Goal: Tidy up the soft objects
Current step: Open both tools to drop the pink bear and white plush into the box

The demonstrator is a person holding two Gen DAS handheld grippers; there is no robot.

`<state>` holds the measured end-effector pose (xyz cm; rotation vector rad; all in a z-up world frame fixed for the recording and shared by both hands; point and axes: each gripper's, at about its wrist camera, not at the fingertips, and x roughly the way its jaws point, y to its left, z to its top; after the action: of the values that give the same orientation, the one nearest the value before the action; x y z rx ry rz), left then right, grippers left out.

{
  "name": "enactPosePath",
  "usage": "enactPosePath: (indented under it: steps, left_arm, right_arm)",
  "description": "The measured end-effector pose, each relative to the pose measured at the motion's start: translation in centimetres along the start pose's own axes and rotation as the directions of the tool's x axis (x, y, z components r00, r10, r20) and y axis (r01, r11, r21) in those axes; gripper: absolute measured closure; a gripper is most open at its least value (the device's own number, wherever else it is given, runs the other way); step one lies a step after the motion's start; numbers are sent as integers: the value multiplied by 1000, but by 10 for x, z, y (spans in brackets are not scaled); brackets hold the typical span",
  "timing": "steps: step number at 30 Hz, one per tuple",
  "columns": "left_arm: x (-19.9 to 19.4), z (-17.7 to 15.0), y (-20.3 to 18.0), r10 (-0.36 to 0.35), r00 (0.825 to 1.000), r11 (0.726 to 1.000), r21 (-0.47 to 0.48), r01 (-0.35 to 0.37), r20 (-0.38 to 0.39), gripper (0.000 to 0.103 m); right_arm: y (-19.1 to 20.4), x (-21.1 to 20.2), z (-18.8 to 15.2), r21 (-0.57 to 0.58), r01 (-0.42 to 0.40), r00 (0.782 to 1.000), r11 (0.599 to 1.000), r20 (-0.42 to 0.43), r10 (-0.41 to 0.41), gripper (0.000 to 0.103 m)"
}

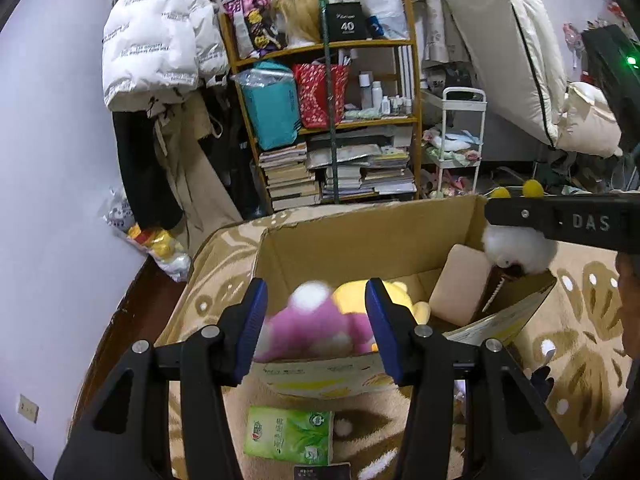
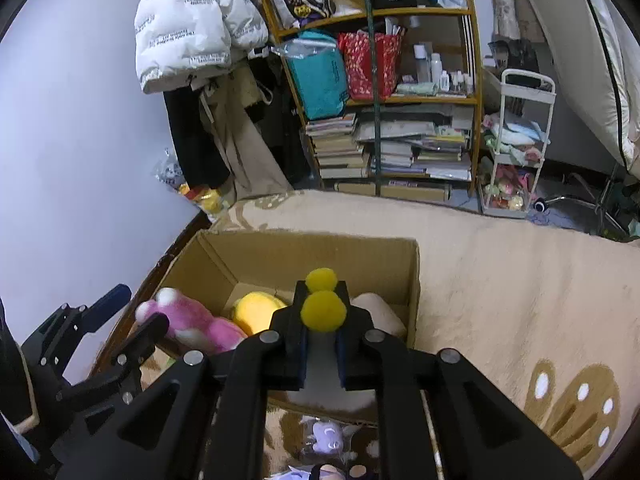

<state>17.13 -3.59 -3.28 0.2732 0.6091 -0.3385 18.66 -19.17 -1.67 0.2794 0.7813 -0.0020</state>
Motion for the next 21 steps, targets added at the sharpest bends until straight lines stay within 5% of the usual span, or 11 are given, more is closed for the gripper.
enactPosePath:
  steps: [6,10,16,21]
  left_arm:
    - [-3,-6,11,41,996,998,-48,-45,-80,51]
    - [-16,-8,13,35,996,998,-44,-39,-76,42]
    - [-42,-11,13,52,997,998,-40,-55,-53,18]
    - [-61,-18,17,52,996,997,-61,-56,-69,10]
  right_arm:
    - [-3,-3,-5,48,-30,999,998,-30,31,86]
    - [-2,-12,-5,36,-11,1000,999,-3,11,63]
    - [-1,-26,-9,48,-6,1000,999,-2,7,43]
    - [2,-46,-17,45,8,1000,999,17,-8,22]
